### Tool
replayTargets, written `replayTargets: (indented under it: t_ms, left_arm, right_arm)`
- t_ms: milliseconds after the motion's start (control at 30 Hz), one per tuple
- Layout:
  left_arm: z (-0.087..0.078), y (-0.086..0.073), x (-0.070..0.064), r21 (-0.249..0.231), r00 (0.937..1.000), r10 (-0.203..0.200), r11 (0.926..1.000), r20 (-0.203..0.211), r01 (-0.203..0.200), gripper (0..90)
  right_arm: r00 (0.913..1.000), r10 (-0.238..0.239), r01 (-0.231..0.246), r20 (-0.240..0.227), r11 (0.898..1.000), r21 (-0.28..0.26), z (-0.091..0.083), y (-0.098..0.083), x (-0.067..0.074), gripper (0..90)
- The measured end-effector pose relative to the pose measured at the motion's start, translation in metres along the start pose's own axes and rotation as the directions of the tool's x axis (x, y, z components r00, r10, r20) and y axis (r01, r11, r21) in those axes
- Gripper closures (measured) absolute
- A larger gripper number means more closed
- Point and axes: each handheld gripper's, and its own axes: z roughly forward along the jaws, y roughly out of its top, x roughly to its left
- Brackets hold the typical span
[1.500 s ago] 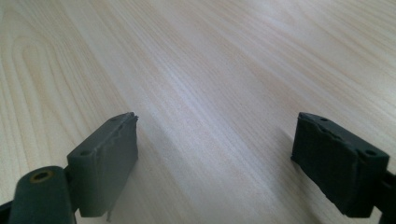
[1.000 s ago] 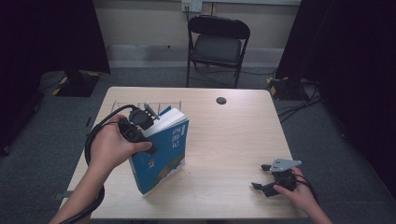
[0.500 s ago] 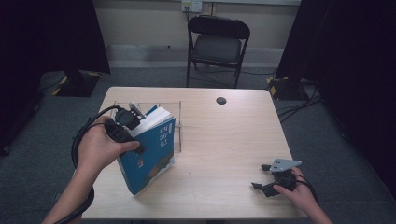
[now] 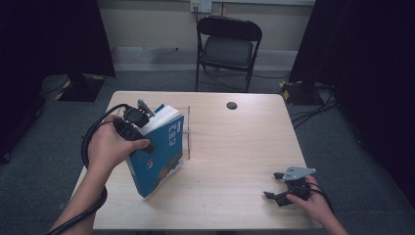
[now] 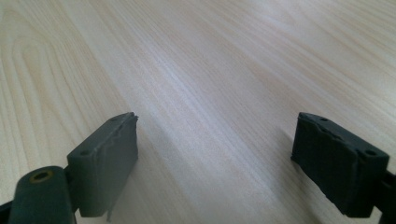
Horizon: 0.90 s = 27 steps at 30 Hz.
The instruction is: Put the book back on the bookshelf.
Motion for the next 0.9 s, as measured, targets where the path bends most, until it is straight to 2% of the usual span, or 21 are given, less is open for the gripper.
replayTargets:
  t_ms: [233,367,400,567,700,767,800,900]
  left_arm:
    - [-0.001,0.007,0.001,0.004,0.9999,-0.011,0.9999,-0.009,0.011,61.8]
    - [-0.003,0.01,0.003,-0.003,0.9997,-0.023,0.9997,-0.012,0.023,61.7]
    - [-0.002,0.011,0.003,-0.013,0.9991,-0.04,0.9991,-0.012,0.04,61.8]
    - [-0.004,0.016,0.003,-0.017,0.9985,-0.047,0.9987,-0.029,0.047,61.8]
    - [-0.004,0.019,0.004,-0.022,0.9977,-0.065,0.9976,-0.02,0.065,61.8]
    - [-0.004,0.021,0.004,-0.023,0.9983,-0.052,0.9984,-0.026,0.051,61.8]
    - [-0.003,0.022,0.003,-0.028,0.9971,-0.071,0.9971,-0.027,0.07,61.8]
    - [-0.002,0.025,0.003,-0.027,0.9969,-0.073,0.997,-0.029,0.072,61.8]
  right_arm:
    - [1.0,0.0,0.0,-0.003,1.0,0.002,0.0,0.0,0.0,13.7]
    - [1.0,0.0,0.0,-0.003,1.0,0.001,0.0,0.0,0.0,13.6]
    - [1.0,0.0,0.0,-0.003,1.0,0.002,0.0,0.0,0.0,13.7]
    - [1.0,0.0,0.0,-0.003,1.0,0.001,0.0,0.0,0.0,13.7]
    - [1.0,-0.002,0.002,-0.003,1.0,0.002,0.0,0.0,0.0,13.7]
    - [1.0,0.0,0.0,-0.003,1.0,0.001,0.0,0.0,0.0,13.7]
    - [1.0,-0.002,0.002,-0.003,1.0,0.002,0.0,0.0,0.0,13.7]
    - [1.0,0.0,0.0,-0.003,1.0,0.001,0.0,0.0,0.0,13.7]
